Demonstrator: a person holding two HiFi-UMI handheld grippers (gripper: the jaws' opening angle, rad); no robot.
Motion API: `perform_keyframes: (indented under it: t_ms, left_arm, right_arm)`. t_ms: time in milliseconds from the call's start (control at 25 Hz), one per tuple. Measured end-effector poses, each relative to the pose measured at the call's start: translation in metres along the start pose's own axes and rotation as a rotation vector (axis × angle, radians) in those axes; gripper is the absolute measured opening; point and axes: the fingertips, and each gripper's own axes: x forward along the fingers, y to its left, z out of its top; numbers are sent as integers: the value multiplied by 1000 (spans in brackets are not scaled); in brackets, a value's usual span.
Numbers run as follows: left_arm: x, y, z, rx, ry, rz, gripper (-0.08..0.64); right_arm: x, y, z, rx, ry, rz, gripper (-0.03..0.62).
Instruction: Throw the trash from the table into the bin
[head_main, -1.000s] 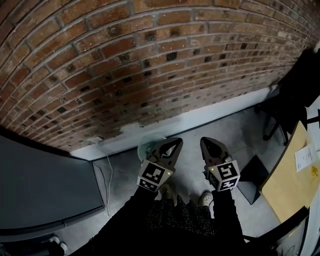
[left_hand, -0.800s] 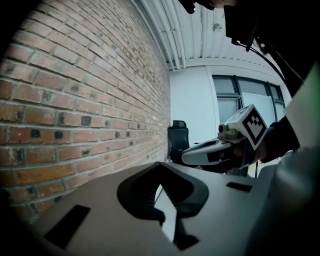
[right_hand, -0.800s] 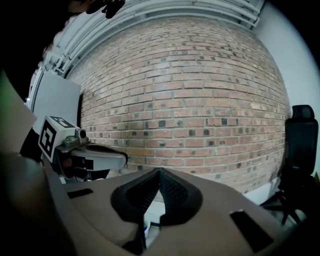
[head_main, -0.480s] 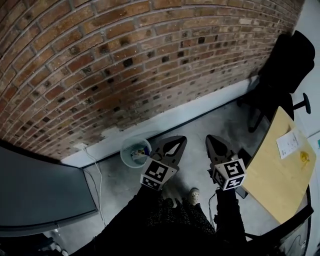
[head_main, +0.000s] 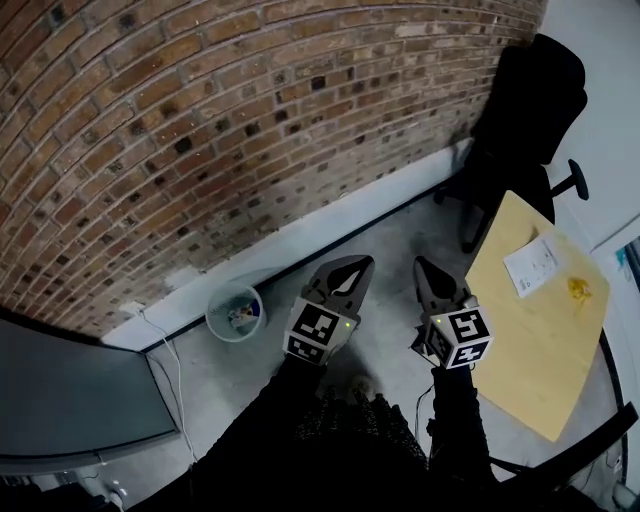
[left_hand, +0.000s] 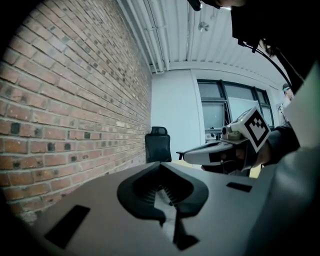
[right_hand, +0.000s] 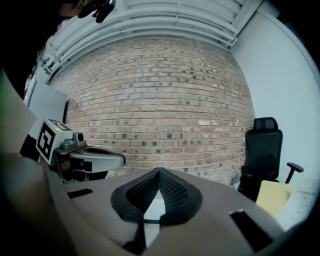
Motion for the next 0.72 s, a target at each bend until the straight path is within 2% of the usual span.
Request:
perform_keyframes:
  t_ms: [280, 560, 720]
  left_arm:
    - [33, -51, 9, -9, 1, -98, 6]
    - [42, -81, 1, 32, 36, -254, 6]
    - [46, -97, 5, 33, 22, -318, 6]
  right_arm:
    - [-54, -52, 2, 33, -17, -134, 9]
    - [-98, -72, -6, 87, -14, -309, 9]
    - [-126, -84, -8, 99, -15, -405, 9]
